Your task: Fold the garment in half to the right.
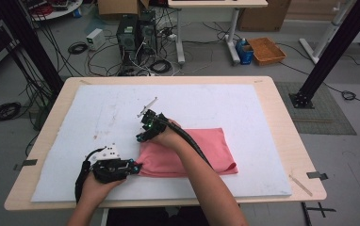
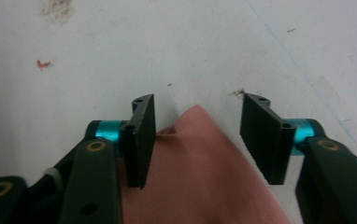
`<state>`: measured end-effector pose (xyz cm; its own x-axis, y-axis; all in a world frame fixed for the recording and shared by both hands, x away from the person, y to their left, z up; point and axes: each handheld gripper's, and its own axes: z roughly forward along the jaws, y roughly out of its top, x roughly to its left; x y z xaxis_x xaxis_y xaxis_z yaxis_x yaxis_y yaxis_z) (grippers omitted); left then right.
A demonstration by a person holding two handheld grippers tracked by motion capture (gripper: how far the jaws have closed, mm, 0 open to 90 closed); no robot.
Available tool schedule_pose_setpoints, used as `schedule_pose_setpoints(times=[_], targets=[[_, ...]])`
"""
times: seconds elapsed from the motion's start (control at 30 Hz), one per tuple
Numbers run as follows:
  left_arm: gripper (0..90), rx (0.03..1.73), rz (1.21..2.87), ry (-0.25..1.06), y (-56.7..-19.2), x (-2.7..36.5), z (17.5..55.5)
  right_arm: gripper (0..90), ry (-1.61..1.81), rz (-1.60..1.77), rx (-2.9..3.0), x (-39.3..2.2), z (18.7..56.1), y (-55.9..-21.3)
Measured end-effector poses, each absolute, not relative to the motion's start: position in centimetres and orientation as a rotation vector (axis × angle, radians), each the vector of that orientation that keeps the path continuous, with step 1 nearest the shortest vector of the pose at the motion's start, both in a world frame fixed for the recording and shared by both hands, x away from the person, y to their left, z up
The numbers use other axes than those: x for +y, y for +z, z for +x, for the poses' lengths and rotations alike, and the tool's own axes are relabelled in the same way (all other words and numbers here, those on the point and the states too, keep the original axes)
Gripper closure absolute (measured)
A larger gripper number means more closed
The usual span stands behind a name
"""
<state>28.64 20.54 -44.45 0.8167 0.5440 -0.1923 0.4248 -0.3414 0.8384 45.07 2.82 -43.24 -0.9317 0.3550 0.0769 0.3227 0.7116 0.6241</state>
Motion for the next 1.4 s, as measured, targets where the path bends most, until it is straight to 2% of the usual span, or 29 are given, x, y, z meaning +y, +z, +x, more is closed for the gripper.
schedule_pose_setpoints(times=[0.1, 0.13, 0.17, 0.2, 0.23, 0.4, 0.8, 1.23, 1.4], targets=[[81.0, 0.716, 1.987, 0.15, -44.4, 20.5, 28.6, 60.7, 0.985, 0.542, 2.856, 3.2, 44.8, -43.4], [81.0, 0.715, 1.989, 0.15, -44.3, 20.5, 28.6, 60.7, 0.985, 0.542, 2.856, 3.2, 44.8, -43.4], [81.0, 0.72, 1.987, 0.151, -44.3, 20.6, 28.6, 67.1, 0.99, 0.533, 2.856, 3.3, 44.6, -43.4], [81.0, 0.72, 1.987, 0.151, -44.3, 20.6, 28.6, 67.1, 0.99, 0.533, 2.856, 3.3, 44.6, -43.4], [81.0, 0.723, 1.987, 0.148, -44.4, 20.7, 28.6, 75.0, 0.99, 0.48, 2.856, 3.6, 44.4, -43.4], [81.0, 0.734, 1.998, 0.149, -44.4, 20.5, 28.5, 83.3, 0.952, 0.457, 2.845, 4.1, 44.0, -43.3], [81.2, 0.718, 1.949, 0.136, -43.3, 21.8, 28.2, 85.7, 0.997, 0.426, 2.783, 4.6, 43.4, -42.2], [81.4, 0.589, 1.932, 0.094, -41.2, 19.0, 28.0, 85.7, 1.171, 0.38, 2.71, 1.5, 42.0, -38.4], [81.5, 0.543, 1.932, 0.062, -40.6, 17.0, 28.6, 85.7, 1.207, 0.387, 2.664, -1.5, 41.6, -37.2]])
